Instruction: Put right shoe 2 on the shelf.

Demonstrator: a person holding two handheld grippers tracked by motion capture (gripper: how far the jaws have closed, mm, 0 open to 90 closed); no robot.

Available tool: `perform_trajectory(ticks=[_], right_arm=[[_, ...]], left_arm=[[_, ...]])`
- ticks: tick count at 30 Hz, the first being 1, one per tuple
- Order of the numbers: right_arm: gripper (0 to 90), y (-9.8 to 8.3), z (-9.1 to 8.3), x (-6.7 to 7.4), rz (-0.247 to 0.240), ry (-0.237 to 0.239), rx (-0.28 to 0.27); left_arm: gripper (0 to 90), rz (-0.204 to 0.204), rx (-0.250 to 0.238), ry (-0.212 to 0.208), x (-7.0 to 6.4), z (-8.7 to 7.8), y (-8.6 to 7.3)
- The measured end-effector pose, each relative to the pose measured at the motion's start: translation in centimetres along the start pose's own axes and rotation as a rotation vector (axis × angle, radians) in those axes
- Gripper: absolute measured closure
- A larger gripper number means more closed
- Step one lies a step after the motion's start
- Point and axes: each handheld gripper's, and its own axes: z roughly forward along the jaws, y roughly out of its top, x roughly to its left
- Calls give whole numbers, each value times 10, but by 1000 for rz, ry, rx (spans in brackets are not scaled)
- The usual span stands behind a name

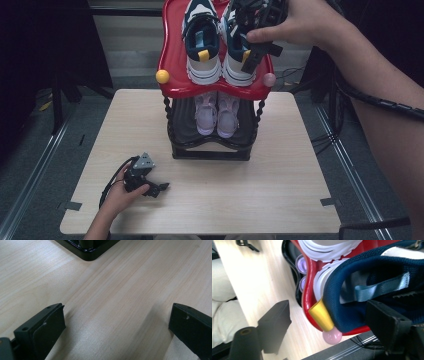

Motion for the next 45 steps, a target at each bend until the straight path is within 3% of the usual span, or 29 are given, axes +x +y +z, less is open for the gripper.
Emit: perform_trajectory(ticks=[26,45], right_arm=[[208,-18,-13,0,25,78,53],[216,-52,-17,12,44,121,85]], left_arm=[[0,-1,0,0,0,0,0],[0,-4,-1,-3,0,0,0]])
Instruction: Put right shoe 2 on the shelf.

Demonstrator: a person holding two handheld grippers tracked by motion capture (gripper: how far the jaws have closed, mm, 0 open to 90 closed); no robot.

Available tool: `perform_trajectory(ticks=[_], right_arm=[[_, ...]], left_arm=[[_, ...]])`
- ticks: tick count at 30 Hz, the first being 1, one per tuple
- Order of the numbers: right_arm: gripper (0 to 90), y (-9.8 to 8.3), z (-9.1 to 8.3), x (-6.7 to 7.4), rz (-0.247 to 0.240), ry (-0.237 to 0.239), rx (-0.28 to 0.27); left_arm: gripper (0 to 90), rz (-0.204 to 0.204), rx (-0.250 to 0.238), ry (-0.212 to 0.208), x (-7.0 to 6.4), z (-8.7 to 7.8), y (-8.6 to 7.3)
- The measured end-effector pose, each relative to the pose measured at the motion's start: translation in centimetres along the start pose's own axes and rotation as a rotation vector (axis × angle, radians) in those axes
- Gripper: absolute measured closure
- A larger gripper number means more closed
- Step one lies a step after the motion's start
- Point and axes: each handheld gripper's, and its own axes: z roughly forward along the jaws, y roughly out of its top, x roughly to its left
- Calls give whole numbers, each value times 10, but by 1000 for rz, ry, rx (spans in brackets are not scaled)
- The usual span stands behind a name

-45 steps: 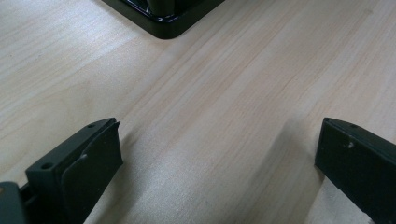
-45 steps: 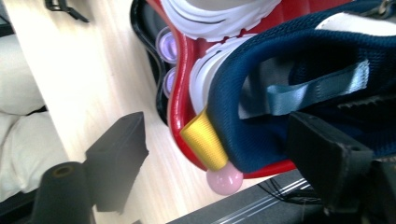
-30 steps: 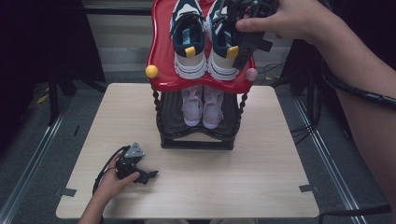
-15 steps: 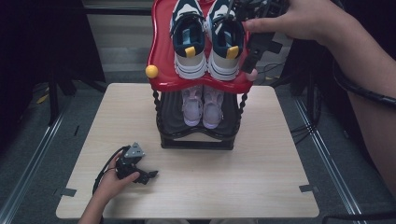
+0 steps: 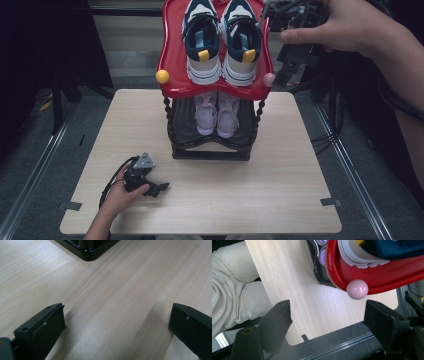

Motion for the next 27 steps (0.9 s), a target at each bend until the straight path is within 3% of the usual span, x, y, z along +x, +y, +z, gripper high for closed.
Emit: perform_trajectory(ticks=[27], right_arm=[[217,-57,26,11,23,25,16]], left_arm=[[0,2,2,-1,0,0,0]])
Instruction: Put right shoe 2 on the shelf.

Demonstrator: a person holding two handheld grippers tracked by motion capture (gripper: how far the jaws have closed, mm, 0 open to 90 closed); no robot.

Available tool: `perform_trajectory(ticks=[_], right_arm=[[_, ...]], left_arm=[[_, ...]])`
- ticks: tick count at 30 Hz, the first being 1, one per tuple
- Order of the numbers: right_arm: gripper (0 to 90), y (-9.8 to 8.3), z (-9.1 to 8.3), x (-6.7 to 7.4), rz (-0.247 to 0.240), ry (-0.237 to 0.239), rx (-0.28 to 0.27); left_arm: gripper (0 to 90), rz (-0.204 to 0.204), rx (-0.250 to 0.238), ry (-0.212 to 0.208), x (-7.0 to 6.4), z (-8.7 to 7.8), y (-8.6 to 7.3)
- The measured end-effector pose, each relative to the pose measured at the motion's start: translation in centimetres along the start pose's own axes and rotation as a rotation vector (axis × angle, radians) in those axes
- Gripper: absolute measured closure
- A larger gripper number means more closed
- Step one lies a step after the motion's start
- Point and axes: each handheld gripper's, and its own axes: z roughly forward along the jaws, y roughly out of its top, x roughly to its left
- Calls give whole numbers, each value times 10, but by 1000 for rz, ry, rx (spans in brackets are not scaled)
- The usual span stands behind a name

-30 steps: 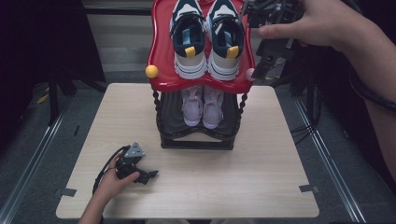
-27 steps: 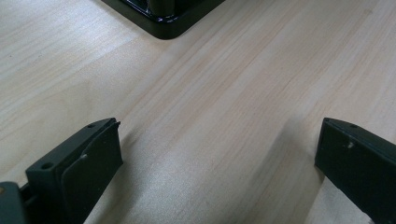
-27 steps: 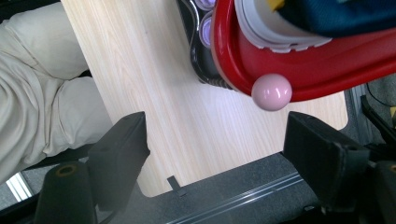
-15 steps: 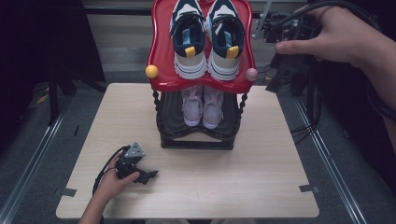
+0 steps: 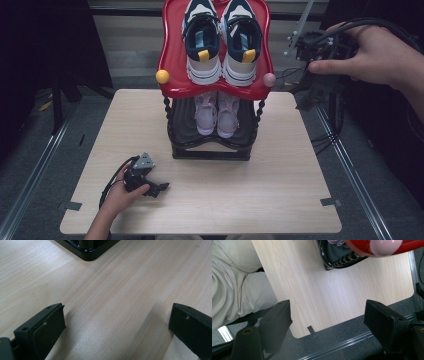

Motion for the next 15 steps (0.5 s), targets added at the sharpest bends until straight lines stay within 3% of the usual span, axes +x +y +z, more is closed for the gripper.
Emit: perform_trajectory(ticks=[15], right_arm=[[217,-17,26,2,5,32,-5]], left_arm=[[0,-1,1,0,0,0,0]])
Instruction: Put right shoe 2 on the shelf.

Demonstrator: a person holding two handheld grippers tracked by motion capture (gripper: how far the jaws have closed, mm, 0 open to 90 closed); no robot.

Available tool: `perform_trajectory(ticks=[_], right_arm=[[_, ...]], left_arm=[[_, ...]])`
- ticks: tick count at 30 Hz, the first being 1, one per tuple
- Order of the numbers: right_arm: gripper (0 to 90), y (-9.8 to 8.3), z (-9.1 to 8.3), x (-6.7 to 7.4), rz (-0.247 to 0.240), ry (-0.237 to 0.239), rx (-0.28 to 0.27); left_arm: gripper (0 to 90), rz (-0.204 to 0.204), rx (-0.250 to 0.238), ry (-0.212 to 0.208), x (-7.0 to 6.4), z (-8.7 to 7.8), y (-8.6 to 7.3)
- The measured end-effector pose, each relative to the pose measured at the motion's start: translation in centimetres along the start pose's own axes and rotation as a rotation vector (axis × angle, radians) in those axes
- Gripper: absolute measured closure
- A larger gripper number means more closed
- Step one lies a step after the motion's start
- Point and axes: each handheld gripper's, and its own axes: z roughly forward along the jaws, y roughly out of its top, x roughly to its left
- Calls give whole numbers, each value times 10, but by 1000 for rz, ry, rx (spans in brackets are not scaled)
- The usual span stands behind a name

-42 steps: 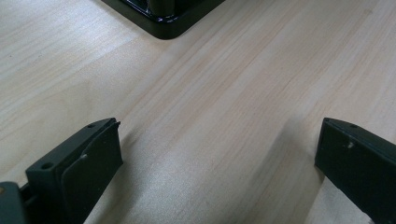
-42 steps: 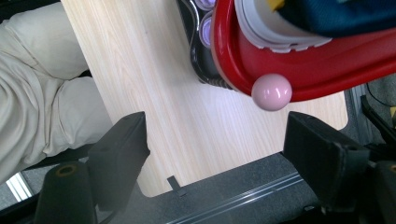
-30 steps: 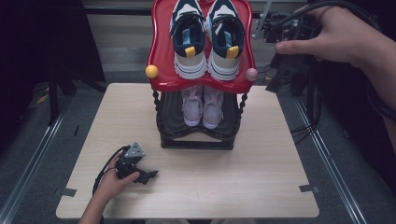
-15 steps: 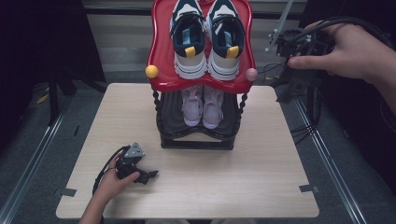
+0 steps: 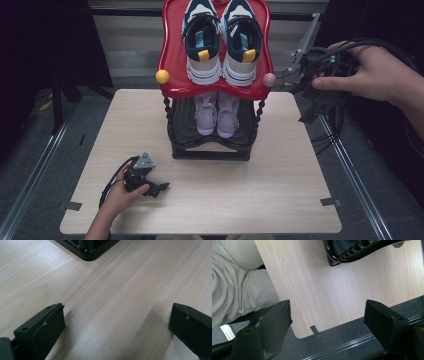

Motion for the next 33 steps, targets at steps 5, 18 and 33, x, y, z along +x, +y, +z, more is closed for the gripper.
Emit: perform_trajectory(ticks=[5,18,33], right_arm=[[216,-4,12,1,-4,5,8],[217,-22,47,2,5,6,-6],[216,-41,80,0,19,23,-23]], left_arm=[[0,0,1,-5,0,0,0],[0,-8,-2,-6,0,0,0],[0,-5,-2,-2,0,0,0]])
